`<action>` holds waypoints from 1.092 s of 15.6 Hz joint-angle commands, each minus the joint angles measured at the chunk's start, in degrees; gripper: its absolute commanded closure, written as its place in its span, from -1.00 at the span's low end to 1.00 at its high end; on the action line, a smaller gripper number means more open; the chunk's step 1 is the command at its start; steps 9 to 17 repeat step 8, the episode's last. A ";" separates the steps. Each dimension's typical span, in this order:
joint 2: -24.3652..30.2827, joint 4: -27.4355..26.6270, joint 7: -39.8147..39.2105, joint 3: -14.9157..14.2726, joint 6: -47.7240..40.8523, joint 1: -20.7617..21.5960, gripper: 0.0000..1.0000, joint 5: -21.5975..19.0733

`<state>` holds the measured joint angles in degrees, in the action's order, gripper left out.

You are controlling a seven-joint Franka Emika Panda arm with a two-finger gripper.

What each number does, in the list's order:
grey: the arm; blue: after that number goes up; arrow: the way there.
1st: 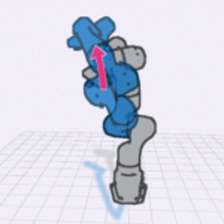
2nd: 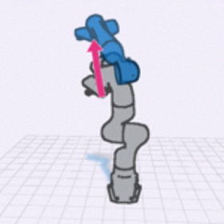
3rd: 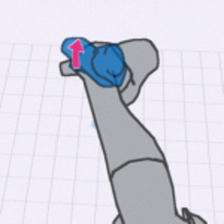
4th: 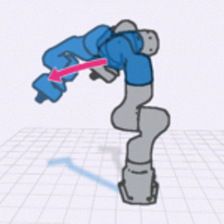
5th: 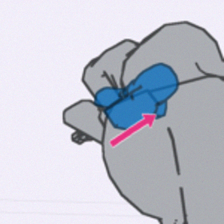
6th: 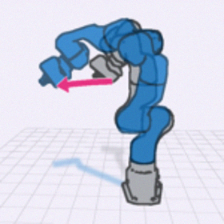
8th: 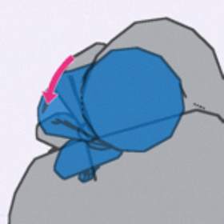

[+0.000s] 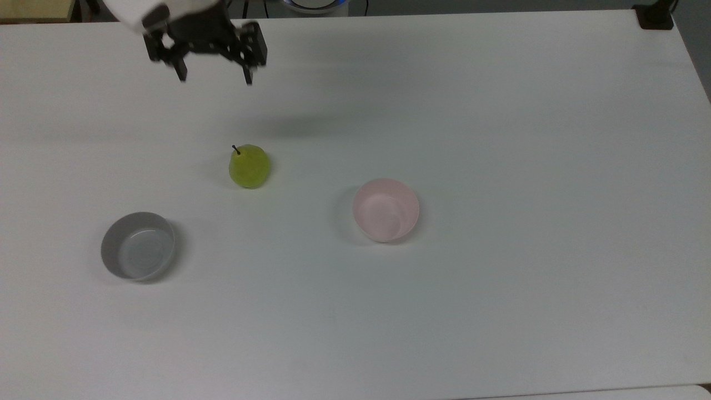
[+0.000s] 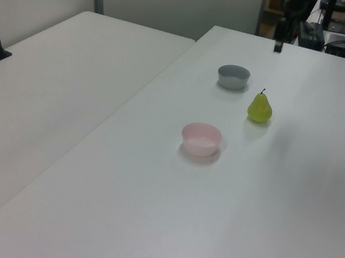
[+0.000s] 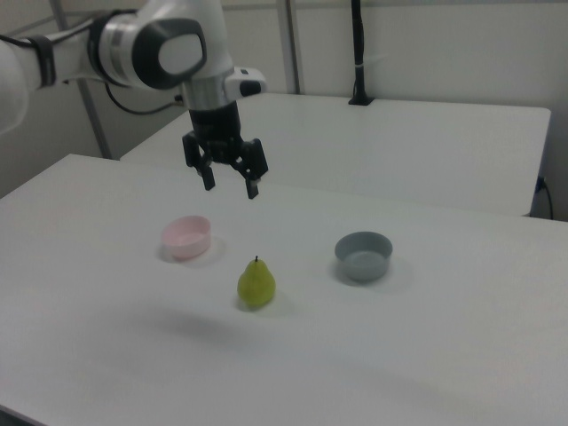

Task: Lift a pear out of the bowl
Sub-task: 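Open the gripper, release the pear, and raise the gripper away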

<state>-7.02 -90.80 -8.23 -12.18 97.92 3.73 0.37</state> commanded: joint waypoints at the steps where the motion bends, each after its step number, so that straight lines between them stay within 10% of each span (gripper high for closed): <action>1: 2.97 -1.48 -0.13 0.14 -3.35 -0.21 -1.00 -0.99; 17: 3.41 -1.31 0.05 -1.09 -3.44 0.14 -1.00 -0.99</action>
